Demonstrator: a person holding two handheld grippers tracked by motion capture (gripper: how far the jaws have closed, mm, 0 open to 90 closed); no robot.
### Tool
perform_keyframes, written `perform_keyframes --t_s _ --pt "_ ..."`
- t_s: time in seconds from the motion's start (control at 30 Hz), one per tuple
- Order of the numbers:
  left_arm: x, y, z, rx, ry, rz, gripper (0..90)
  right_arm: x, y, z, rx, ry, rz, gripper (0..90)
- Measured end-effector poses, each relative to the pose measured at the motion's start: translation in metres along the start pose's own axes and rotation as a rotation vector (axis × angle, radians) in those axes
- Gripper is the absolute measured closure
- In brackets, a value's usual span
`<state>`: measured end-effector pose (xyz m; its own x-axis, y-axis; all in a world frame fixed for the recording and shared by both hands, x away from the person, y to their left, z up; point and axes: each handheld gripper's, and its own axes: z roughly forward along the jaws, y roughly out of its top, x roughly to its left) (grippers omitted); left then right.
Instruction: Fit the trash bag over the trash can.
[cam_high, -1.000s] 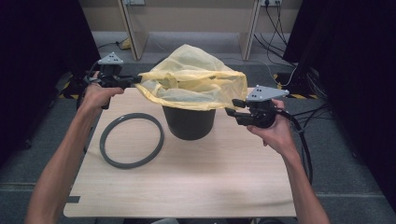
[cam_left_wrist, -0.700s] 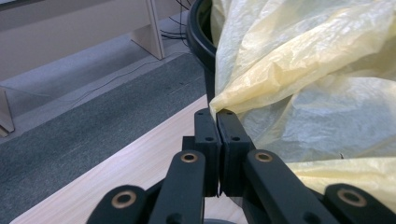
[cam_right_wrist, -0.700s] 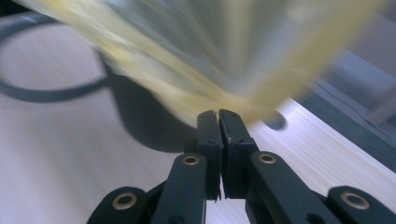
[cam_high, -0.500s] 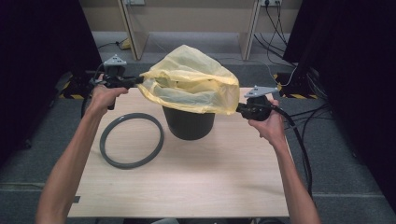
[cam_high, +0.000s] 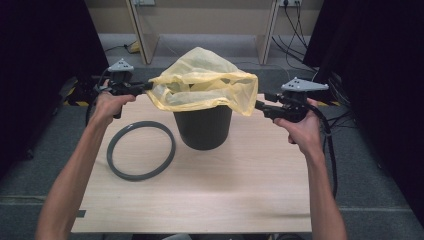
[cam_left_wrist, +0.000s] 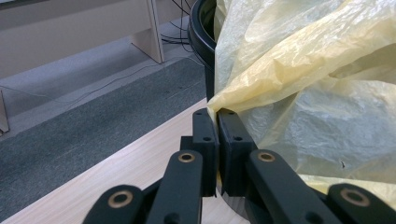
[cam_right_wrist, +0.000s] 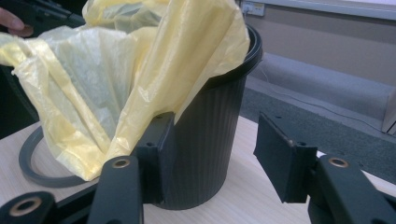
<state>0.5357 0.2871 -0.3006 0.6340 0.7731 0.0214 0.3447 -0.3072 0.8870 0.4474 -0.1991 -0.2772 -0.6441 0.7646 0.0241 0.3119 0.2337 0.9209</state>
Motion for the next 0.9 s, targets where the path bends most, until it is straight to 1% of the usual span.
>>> perform_keyframes --t_s 0.1,0.13,0.17,0.27,0.3,0.33,0.4,0.43,0.47,0.53,0.57,0.63,0.67,0.7,0.73,0.77,0.8,0.83,0.87,0.9 --pt "0.002 -0.001 -0.002 -0.005 -0.002 -0.008 86.4 -0.006 -0.001 -0.007 0.037 -0.026 0.021 48.3" --pt "0.002 -0.001 -0.002 -0.005 -0.002 -0.008 86.5 -0.008 -0.001 -0.01 0.041 -0.037 0.026 47.6" --pt "0.002 -0.001 -0.002 -0.007 -0.002 -0.009 86.5 -0.009 -0.001 -0.013 0.032 -0.048 0.033 47.1" --pt "-0.001 -0.001 -0.001 -0.009 -0.006 -0.011 86.5 -0.005 0.0 -0.022 -0.034 -0.031 0.057 45.9" --pt "-0.002 -0.001 0.0 -0.006 -0.009 -0.009 86.5 -0.002 0.002 -0.024 -0.048 -0.03 0.059 45.3" --pt "-0.002 -0.001 0.001 -0.004 -0.008 -0.005 86.5 -0.001 0.002 -0.023 -0.047 -0.032 0.055 44.0" --pt "-0.003 0.0 0.001 -0.007 -0.011 -0.008 86.5 0.005 0.0 -0.013 -0.008 -0.03 0.056 42.4" --pt "-0.003 0.0 0.001 -0.007 -0.011 -0.007 86.5 0.006 -0.003 -0.006 0.013 -0.022 0.05 43.0" --pt "-0.003 0.0 0.001 -0.007 -0.012 -0.005 86.4 0.007 -0.006 0.002 0.029 -0.014 0.055 48.4" --pt "-0.004 -0.001 0.002 -0.004 -0.011 -0.003 86.6 0.004 -0.01 0.017 0.05 -0.012 0.033 67.4" --pt "-0.004 -0.001 0.002 -0.003 -0.012 -0.004 86.7 0.002 -0.011 0.023 0.061 -0.023 0.028 73.3" --pt "-0.004 -0.001 0.002 -0.004 -0.013 -0.002 87.2 -0.01 -0.01 0.041 0.113 -0.108 -0.007 80.8" --pt "-0.005 -0.002 0.003 -0.006 -0.012 0.0 87.4 -0.017 -0.009 0.048 0.127 -0.14 -0.011 83.1" --pt "-0.005 -0.002 0.003 -0.008 -0.015 -0.003 87.5 -0.025 -0.007 0.056 0.135 -0.157 -0.005 84.3" --pt "-0.005 -0.002 0.003 -0.006 -0.017 -0.001 87.5 -0.034 -0.006 0.064 0.142 -0.188 -0.001 84.8" --pt "-0.005 -0.003 0.003 -0.005 -0.017 0.0 87.5 -0.039 -0.005 0.069 0.144 -0.201 0.0 85.2" --pt "-0.005 -0.003 0.004 -0.001 -0.019 0.002 87.5 -0.044 -0.004 0.074 0.145 -0.205 -0.002 85.5" --pt "-0.005 -0.004 0.005 -0.002 -0.021 0.001 87.5 -0.051 -0.003 0.083 0.148 -0.211 0.011 85.6" --pt "-0.006 -0.005 0.006 0.0 -0.024 0.0 87.5 -0.056 -0.003 0.089 0.15 -0.211 0.022 85.6" --pt "-0.007 -0.007 0.008 0.004 -0.024 0.003 87.5 -0.059 -0.004 0.095 0.146 -0.196 0.03 85.6"
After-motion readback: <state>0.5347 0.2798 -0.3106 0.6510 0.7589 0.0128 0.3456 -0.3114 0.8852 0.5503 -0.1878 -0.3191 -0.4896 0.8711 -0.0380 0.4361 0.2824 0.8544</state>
